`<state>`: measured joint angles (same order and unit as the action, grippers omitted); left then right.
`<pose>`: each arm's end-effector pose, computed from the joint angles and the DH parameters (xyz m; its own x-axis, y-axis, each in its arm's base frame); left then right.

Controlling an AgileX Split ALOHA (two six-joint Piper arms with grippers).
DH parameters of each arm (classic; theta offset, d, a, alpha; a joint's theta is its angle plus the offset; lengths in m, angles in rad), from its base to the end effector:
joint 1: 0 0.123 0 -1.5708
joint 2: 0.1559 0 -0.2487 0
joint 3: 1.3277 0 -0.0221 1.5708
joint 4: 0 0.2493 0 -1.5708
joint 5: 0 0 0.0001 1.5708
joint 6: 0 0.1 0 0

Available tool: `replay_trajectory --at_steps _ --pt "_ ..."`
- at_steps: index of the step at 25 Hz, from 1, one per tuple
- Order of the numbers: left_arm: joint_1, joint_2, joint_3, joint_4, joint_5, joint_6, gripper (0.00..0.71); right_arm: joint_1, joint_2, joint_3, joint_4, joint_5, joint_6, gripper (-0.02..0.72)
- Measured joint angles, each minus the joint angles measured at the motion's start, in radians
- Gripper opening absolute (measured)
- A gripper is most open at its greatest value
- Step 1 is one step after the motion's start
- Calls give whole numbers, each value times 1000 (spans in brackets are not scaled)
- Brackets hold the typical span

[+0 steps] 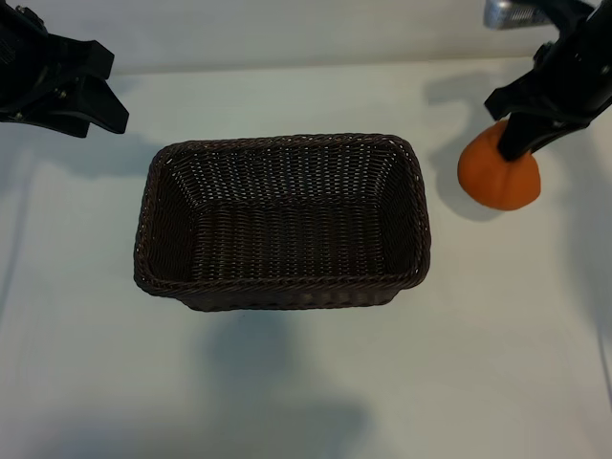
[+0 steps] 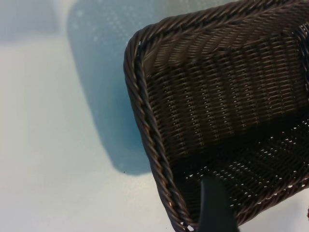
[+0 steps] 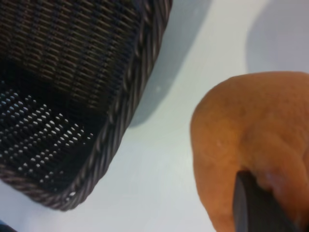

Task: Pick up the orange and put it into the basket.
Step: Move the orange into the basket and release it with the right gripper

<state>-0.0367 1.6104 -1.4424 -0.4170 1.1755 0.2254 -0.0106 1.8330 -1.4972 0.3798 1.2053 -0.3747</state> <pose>0.3285 -0.0495 0.2816 -0.9291 0.0865 -0.3597 0.2139 0.9188 -0.3317 0.3616 0.0308 0.2175 -0.9541 -0.2065 -0.2171 -0.2666 0.9157 0.3007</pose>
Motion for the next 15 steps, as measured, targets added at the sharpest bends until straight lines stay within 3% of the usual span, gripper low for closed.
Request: replay_trajectory --at_steps 9,15 --pt "0 0 0 0 0 0 486 0 -90 -26 7 15 24 91" --pt "0 0 0 0 0 0 486 28 -94 -27 107 16 24 91"
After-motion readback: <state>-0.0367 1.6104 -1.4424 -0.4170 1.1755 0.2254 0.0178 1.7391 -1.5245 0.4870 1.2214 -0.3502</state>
